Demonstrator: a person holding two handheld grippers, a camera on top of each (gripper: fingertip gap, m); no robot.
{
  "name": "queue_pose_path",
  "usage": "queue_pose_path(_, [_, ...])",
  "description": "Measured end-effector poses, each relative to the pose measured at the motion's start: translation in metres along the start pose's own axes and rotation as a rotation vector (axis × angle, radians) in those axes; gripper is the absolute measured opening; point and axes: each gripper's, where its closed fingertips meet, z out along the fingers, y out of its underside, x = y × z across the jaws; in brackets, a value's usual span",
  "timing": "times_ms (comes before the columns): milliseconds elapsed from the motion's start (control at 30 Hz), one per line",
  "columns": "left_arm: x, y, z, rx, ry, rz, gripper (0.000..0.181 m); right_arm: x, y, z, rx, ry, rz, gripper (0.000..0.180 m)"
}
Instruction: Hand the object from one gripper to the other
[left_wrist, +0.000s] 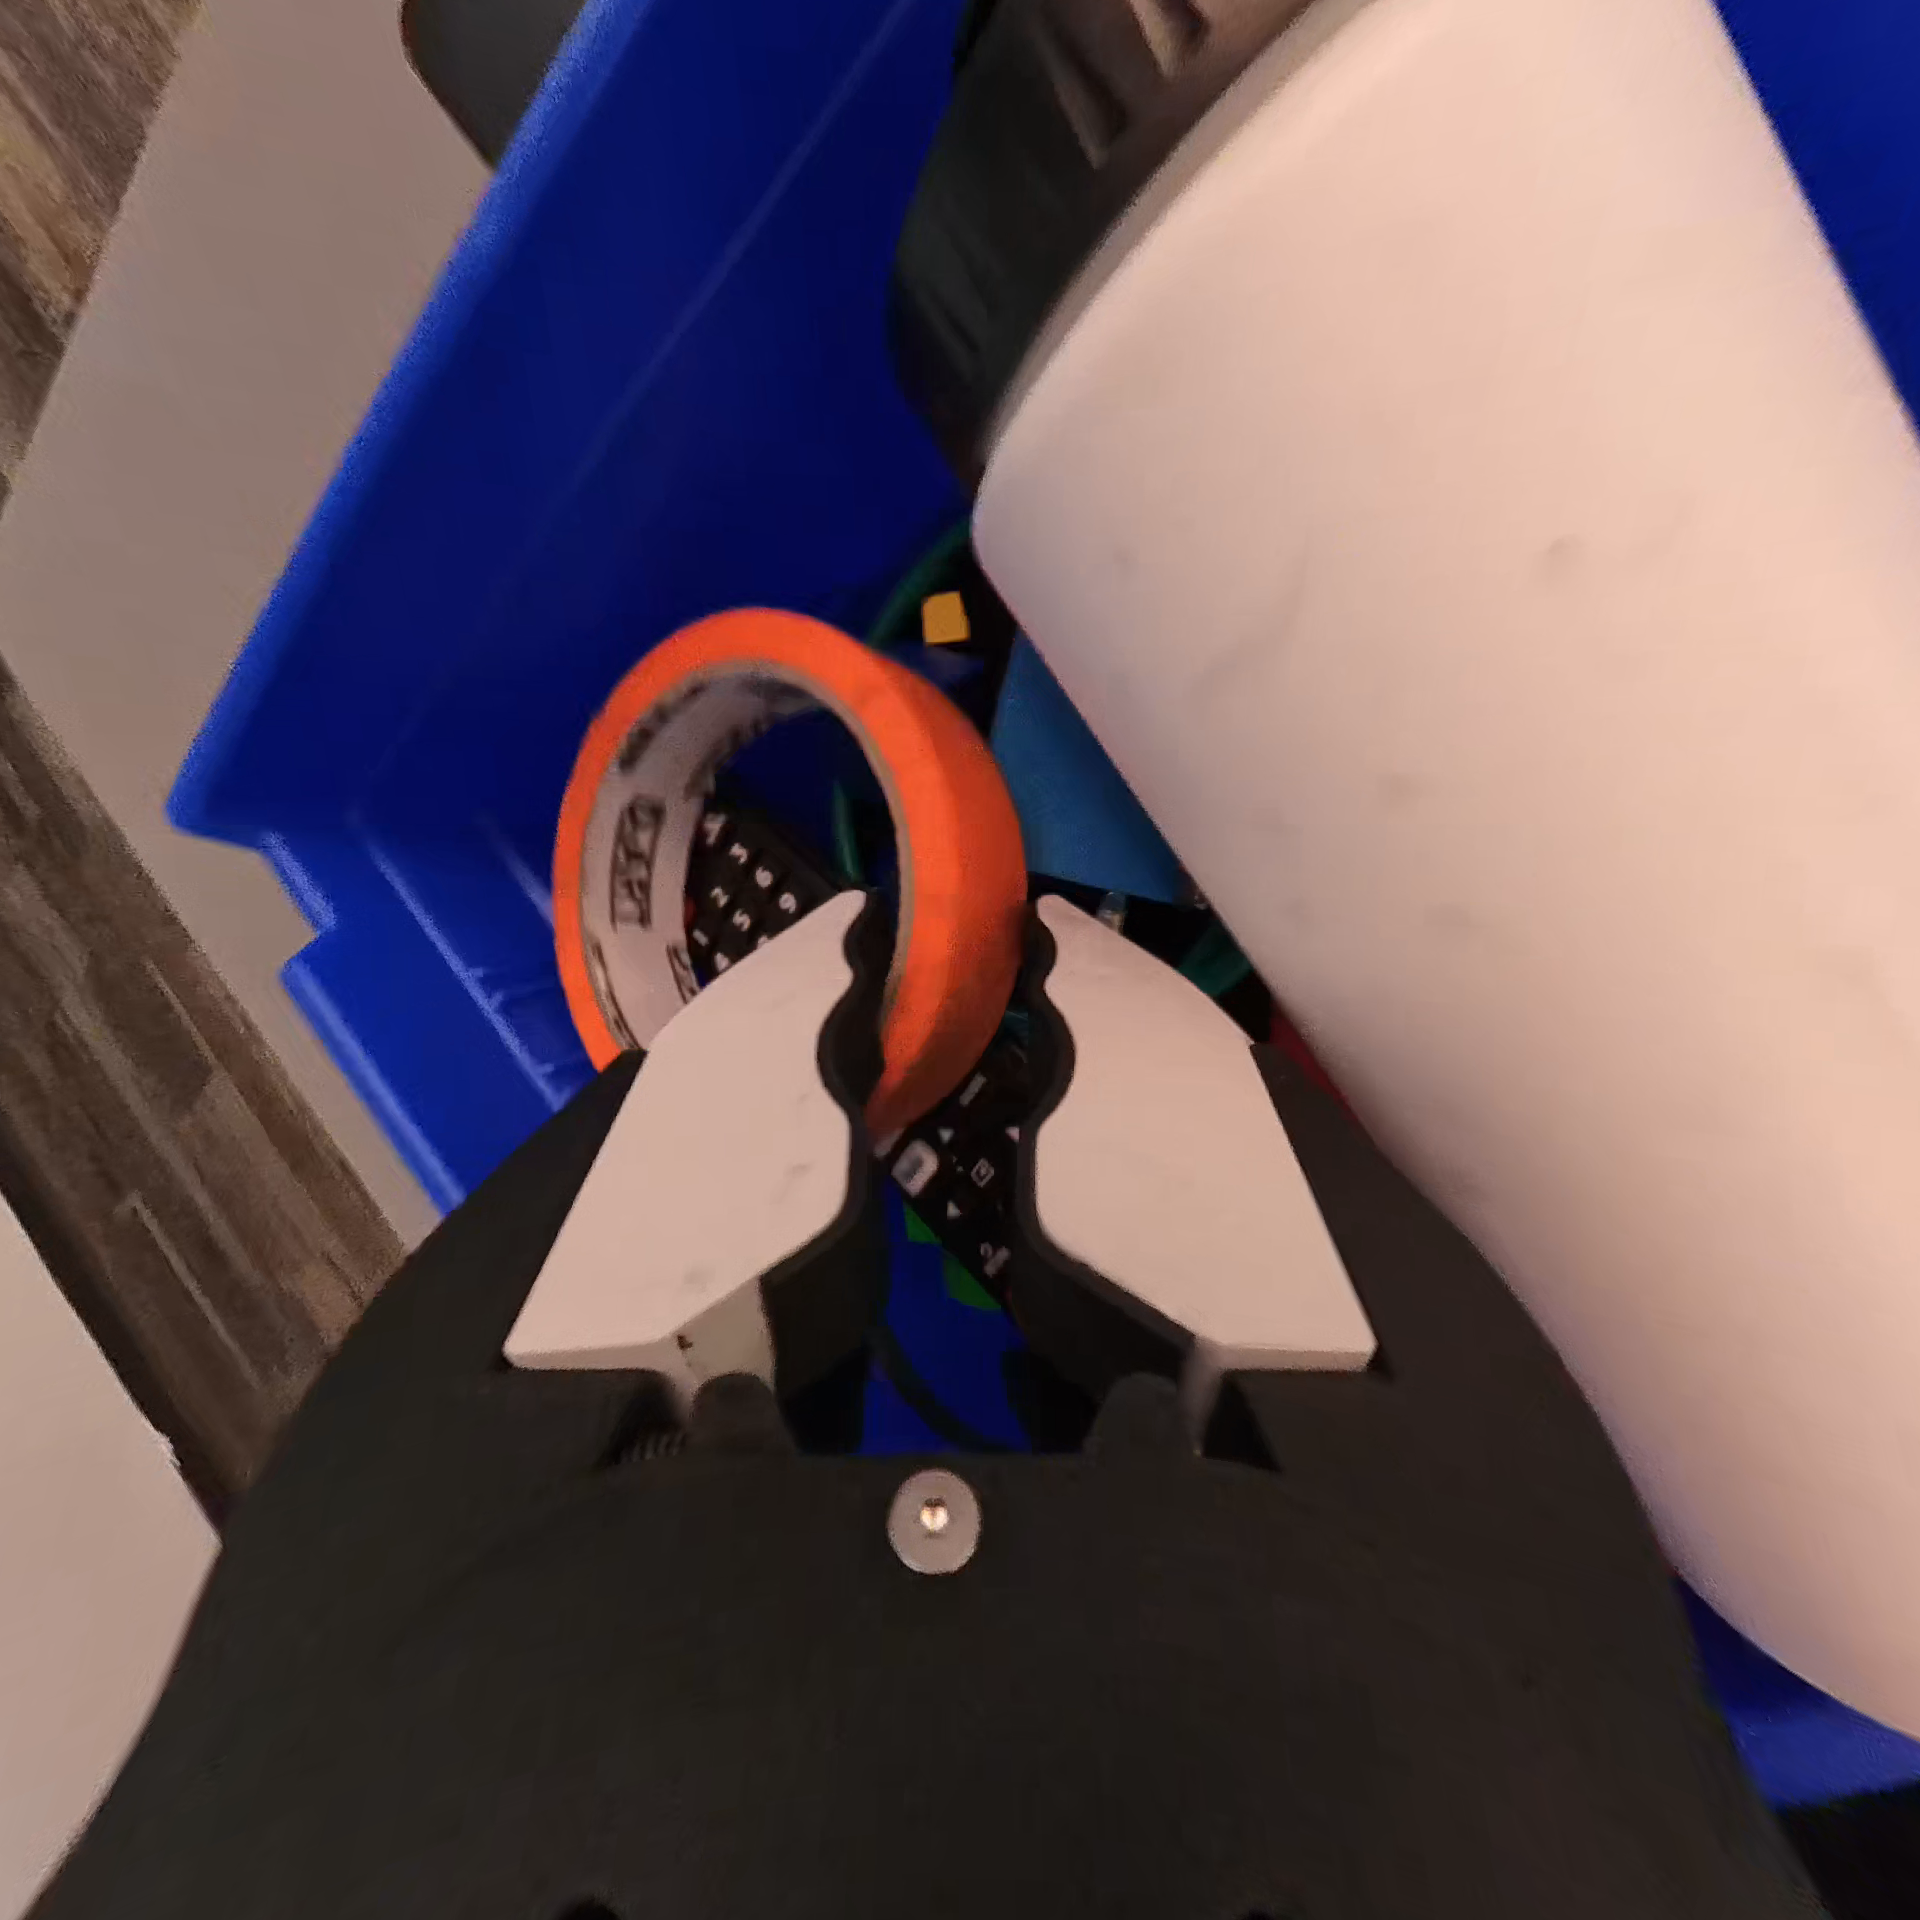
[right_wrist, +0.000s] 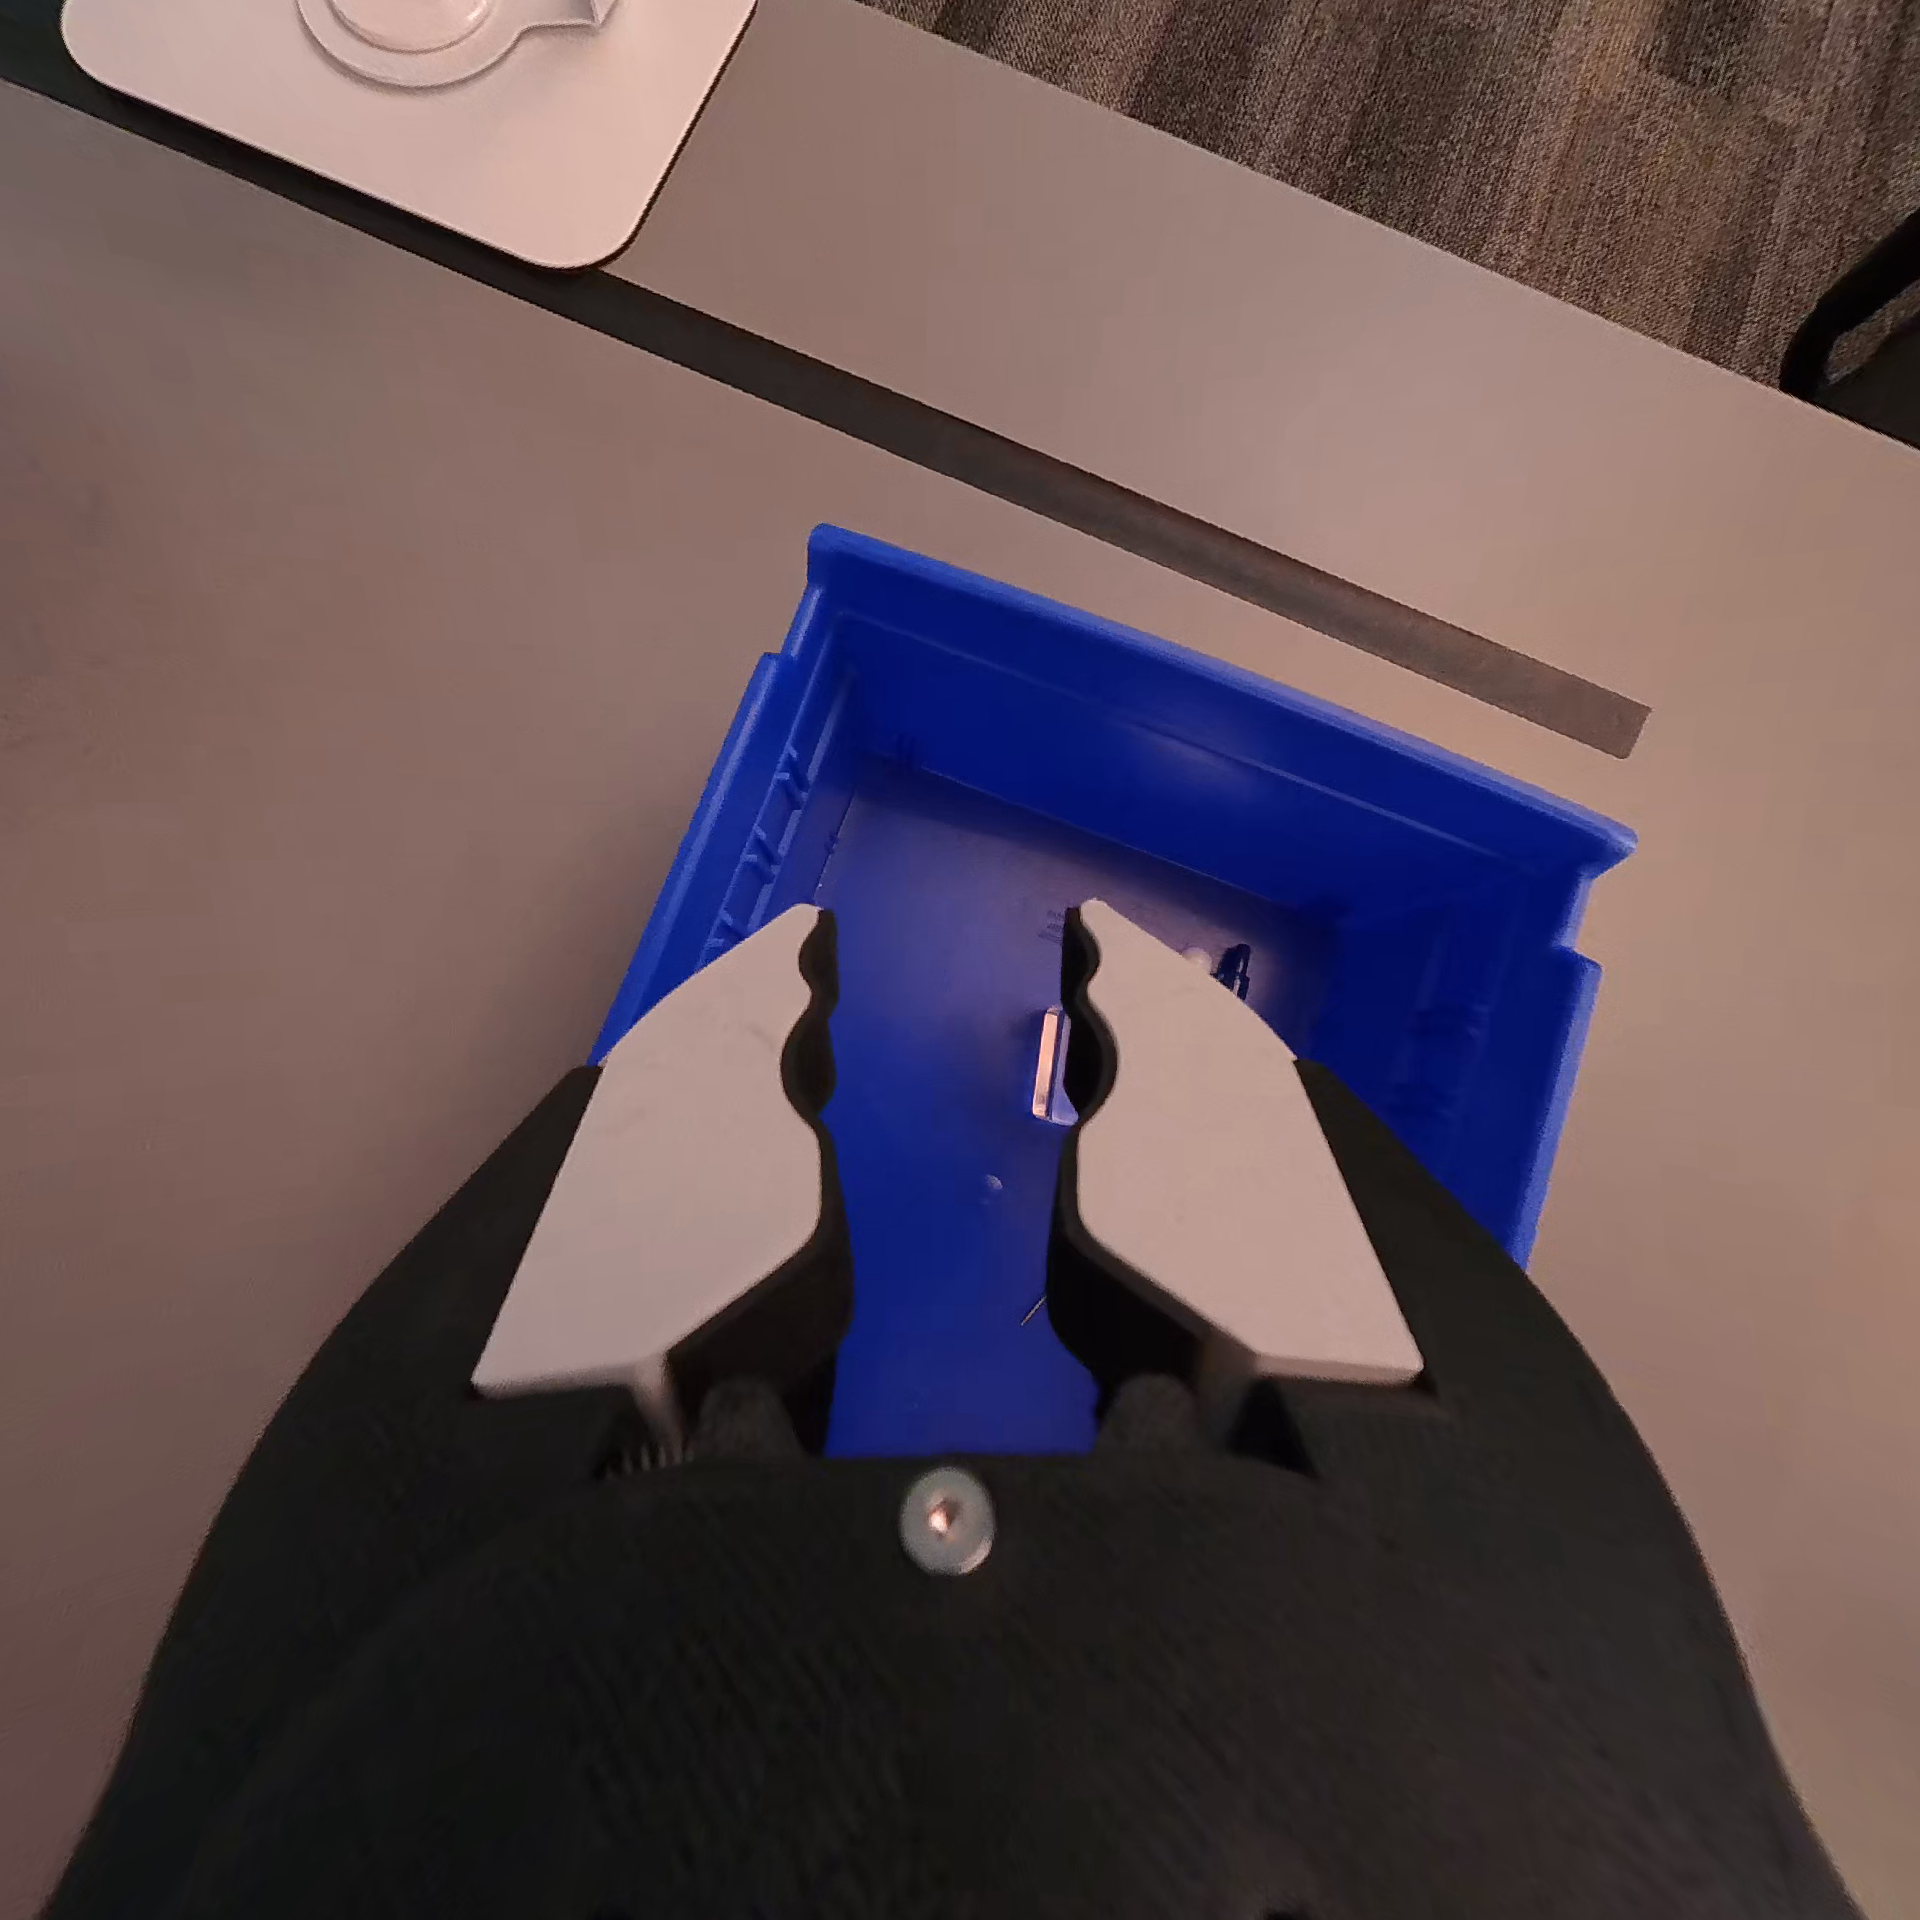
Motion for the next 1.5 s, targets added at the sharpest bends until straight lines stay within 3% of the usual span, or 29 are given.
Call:
queue_pose_path(200, [-0.015,-0.022,-0.059,0.182,-0.026,-0.159,0.022,0.004,-0.001,-0.001,0.013,0.0,0.015,0.042])
queue_pose_path(367, [-0.005,-0.069,-0.134,0.512,-0.049,-0.149,0.022,-0.001,-0.013,-0.006,0.068,0.023,-0.019,0.04])
queue_pose_path(500, [0.032,-0.129,-0.197,0.812,-0.157,-0.021,0.022,-0.037,-0.054,-0.026,0.28,-0.069,-0.049,0.04])
queue_pose_path(600, [0.072,-0.169,-0.224,0.959,-0.288,0.074,0.021,-0.102,-0.096,-0.066,0.566,-0.35,-0.026,0.041])
queue_pose_path(700, [0.13,-0.199,-0.23,1.049,-0.307,0.19,0.019,-0.178,-0.121,-0.116,0.787,-0.77,0.055,0.051])
queue_pose_path(767, [0.163,-0.211,-0.227,1.07,-0.335,0.264,0.018,-0.216,-0.122,-0.125,0.788,-0.949,0.096,0.058])
queue_pose_path(900, [0.212,-0.223,-0.214,1.044,-0.384,0.396,0.017,-0.26,-0.118,-0.102,0.737,-0.979,0.123,0.074])
queue_pose_path(1000, [0.234,-0.226,-0.205,1.022,-0.388,0.464,0.018,-0.273,-0.113,-0.081,0.678,-0.961,0.137,0.076])
queue_pose_path(1100, [0.247,-0.226,-0.195,1.0,-0.369,0.513,0.017,-0.276,-0.11,-0.07,0.631,-1.007,0.183,0.064])
queue_pose_path(1167, [0.252,-0.226,-0.188,0.97,-0.371,0.544,0.018,-0.282,-0.106,-0.076,0.608,-1.123,0.184,0.03])
queue_pose_path(1267, [0.252,-0.226,-0.187,0.973,-0.418,0.569,0.019,-0.279,-0.105,-0.073,0.586,-1.172,0.197,0.029])
queue_pose_path(1367, [0.245,-0.224,-0.199,1.011,-0.389,0.513,0.03,-0.268,-0.11,-0.075,0.591,-1.297,0.33,0.029])
queue_pose_path(1500, [0.22,-0.22,-0.233,1.136,-0.133,0.222,0.042,-0.239,-0.118,-0.077,0.678,-1.389,0.429,0.029])
